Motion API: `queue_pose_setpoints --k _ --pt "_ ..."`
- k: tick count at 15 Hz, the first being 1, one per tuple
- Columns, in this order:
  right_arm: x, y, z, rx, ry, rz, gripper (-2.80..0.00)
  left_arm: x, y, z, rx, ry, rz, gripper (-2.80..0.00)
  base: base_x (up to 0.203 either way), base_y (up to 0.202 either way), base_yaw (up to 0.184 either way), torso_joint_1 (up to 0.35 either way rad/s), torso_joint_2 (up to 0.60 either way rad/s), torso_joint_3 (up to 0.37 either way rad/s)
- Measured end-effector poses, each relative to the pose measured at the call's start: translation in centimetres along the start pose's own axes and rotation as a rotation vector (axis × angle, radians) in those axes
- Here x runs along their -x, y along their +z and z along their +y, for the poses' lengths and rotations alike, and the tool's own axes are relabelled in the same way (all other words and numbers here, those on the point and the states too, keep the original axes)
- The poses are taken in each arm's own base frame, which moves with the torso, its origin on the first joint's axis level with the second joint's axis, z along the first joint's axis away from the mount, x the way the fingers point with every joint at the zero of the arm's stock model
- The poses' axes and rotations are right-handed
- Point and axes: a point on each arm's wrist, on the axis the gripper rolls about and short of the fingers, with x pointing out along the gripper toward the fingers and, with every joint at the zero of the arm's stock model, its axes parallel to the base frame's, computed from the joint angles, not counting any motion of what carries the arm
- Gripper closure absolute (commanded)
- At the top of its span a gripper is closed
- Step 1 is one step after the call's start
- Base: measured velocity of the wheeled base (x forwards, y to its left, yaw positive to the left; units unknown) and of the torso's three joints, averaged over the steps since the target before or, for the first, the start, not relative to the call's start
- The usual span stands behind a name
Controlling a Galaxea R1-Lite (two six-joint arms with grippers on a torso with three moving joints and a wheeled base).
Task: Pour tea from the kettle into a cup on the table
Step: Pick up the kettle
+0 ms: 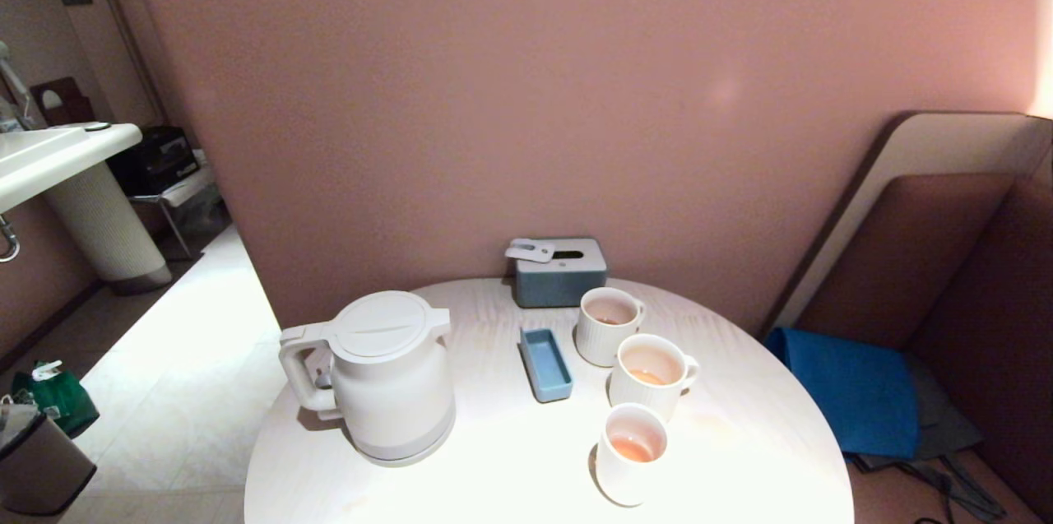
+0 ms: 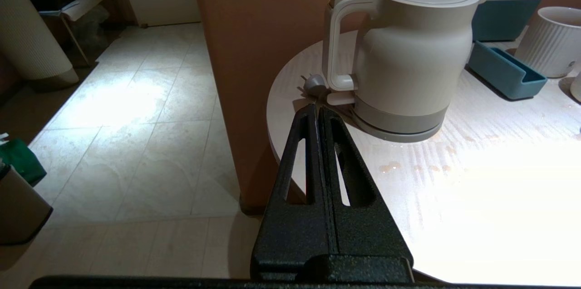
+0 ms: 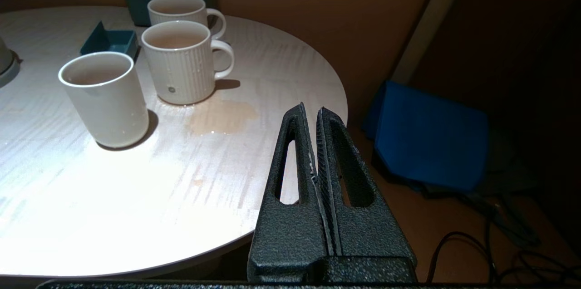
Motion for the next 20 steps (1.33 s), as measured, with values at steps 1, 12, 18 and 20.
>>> queue_pose_setpoints --k 1,12,18,20 --pt "0.0 0.0 0.0 0.0 0.0 0.0 0.0 0.0 0.0 0.0 0.0 0.0 0.0 0.0 0.0 0.0 0.0 0.0 0.0 0.0" --pt "0.0 0.0 0.0 0.0 0.0 0.0 0.0 0.0 0.0 0.0 -0.003 0.0 0.001 0.0 0.0 0.0 0.0 0.0 0.0 0.0" --pt "0.0 0.0 0.0 0.0 0.0 0.0 0.0 0.0 0.1 0.0 -0.048 0.005 -0.001 0.0 0.0 0.0 0.0 0.0 0.0 0.0" --pt "0.0 0.0 0.0 0.0 0.001 0.0 0.0 0.4 2.1 0.0 -0.071 0.005 -0.051 0.0 0.0 0.0 0.0 0.0 0.0 0.0"
